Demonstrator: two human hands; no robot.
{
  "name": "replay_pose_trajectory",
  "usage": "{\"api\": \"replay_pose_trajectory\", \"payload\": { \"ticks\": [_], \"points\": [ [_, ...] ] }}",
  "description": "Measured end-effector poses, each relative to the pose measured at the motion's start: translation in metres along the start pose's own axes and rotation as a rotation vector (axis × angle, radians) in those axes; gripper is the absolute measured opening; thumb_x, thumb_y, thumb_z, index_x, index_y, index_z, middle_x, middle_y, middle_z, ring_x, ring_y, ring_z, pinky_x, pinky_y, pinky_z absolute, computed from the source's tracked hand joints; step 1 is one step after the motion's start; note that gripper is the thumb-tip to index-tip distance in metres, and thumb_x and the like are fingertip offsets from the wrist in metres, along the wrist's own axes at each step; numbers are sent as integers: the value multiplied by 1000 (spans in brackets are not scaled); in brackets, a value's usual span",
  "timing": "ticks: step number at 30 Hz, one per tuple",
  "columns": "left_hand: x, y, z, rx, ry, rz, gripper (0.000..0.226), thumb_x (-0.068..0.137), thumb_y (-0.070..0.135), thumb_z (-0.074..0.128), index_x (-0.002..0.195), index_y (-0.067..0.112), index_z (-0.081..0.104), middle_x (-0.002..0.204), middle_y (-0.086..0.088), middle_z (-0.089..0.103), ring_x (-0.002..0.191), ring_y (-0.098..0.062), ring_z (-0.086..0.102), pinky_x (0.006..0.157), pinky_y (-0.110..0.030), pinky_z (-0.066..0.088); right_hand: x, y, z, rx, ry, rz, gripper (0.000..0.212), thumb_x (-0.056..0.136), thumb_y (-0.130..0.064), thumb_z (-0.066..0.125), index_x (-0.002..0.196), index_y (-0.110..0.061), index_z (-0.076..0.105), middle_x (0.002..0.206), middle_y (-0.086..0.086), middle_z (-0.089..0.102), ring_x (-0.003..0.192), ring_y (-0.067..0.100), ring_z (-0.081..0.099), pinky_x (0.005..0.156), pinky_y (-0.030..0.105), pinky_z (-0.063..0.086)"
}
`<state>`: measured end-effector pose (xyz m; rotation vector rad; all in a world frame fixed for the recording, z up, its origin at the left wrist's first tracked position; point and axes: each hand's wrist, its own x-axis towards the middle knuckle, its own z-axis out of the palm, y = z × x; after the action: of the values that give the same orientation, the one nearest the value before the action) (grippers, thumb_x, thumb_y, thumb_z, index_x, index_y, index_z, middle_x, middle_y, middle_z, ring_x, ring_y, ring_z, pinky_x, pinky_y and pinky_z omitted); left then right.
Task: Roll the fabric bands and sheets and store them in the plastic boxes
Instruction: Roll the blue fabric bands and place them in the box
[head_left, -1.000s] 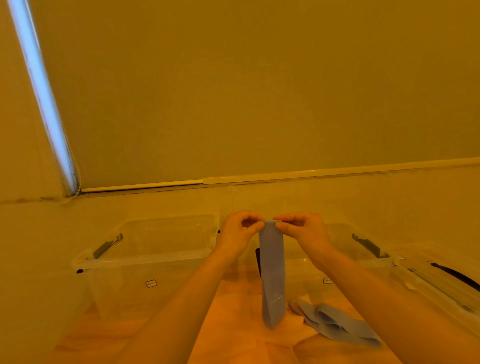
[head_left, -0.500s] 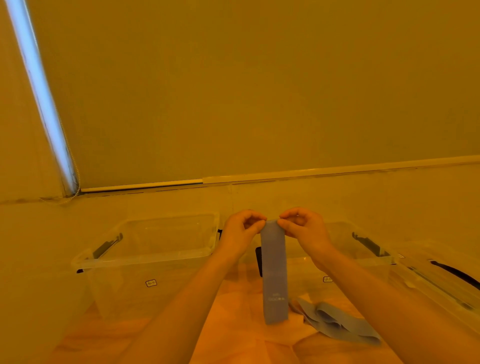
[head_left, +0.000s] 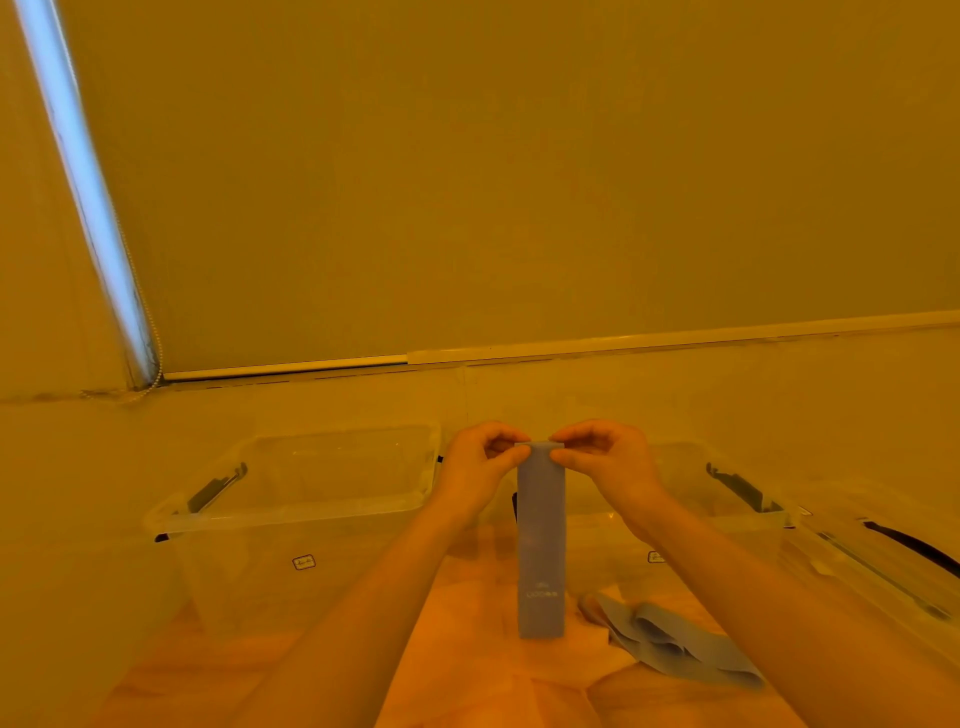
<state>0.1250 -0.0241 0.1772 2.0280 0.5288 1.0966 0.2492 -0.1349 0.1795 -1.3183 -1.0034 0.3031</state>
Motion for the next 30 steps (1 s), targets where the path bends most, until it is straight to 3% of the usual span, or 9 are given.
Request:
{"api": "replay_pose_trajectory", "payload": {
  "ticks": [4,8,11,16,20,30],
  "points": [
    [0,-1,1,20,-8,-10,10,88,10,64,87,19,64,84,10,60,79,-6,57,72,-22,47,-1,1,1,43,-4,21,16,79,2,72,94,1,68,84,9,68,75,12,66,62,16,55],
    [1,-2,3,16,-8,19,14,88,9,64,89,23,63,85,12,60,82,-5,58,73,-17,46,-2,1,1,67,-3,30,15,82,-1,70,96,2,68,88,15,70,74,11,67,64,19,57],
    [1,-4,4,-18,-2,26,22,89,8,63,85,30,60,83,8,62,82,-11,62,75,-26,51,-3,1,0,75,2,27,18,83,0,69,100,3,67,90,17,69,74,10,66,63,18,57],
    [2,-5,6,-22,4,18,24,89,8,63,80,29,58,80,5,63,79,-14,62,75,-33,53,-1,0,-3,14,-6,6,25,75,5,74,99,1,68,86,1,67,74,1,62,62,11,52],
    [0,-3,8,-49,-5,11,19,90,11,62,82,28,60,82,4,64,80,-11,63,71,-24,53,-1,1,-4,3,2,-3,21,76,4,74,96,2,70,83,1,67,73,2,62,61,11,51],
    [-2,-2,8,-8,-17,1,16,85,8,68,87,23,62,83,8,60,84,-12,59,73,-23,50,-2,3,-5,5,3,2,23,74,5,75,95,-2,69,83,0,66,75,4,62,61,11,52]
  ]
}}
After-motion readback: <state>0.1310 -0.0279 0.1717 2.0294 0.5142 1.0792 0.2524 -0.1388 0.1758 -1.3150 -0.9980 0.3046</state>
